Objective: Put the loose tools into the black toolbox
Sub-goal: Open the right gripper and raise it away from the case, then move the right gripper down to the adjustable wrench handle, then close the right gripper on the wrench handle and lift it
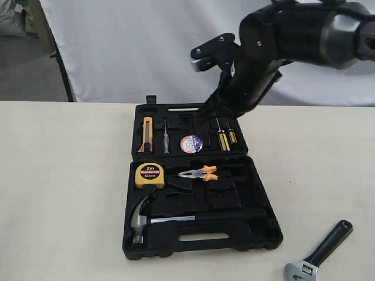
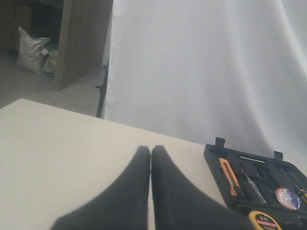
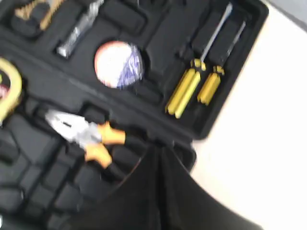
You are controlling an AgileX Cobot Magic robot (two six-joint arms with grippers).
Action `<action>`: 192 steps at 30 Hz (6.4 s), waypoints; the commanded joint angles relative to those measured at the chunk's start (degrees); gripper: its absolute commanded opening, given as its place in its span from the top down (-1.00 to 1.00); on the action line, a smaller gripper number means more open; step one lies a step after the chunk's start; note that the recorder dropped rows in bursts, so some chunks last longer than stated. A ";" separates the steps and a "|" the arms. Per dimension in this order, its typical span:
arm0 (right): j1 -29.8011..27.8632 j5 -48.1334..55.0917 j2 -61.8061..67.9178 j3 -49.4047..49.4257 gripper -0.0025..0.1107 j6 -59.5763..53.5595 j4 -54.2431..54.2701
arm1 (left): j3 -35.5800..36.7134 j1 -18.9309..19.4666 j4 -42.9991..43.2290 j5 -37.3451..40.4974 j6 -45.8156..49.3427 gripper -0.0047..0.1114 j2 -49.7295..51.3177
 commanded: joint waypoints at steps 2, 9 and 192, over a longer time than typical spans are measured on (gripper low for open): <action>-0.09 9.04 -5.56 4.34 0.96 -1.38 -1.26 | -0.15 1.45 0.25 -0.41 -0.27 0.91 -0.18; -0.09 19.87 -5.56 4.34 0.96 -1.71 -1.26 | -0.15 1.45 0.25 -0.41 -0.27 0.91 -0.18; 26.34 -17.94 1.34 32.97 -0.20 -38.86 24.60 | -0.15 1.45 0.25 -0.41 -0.27 0.91 -0.18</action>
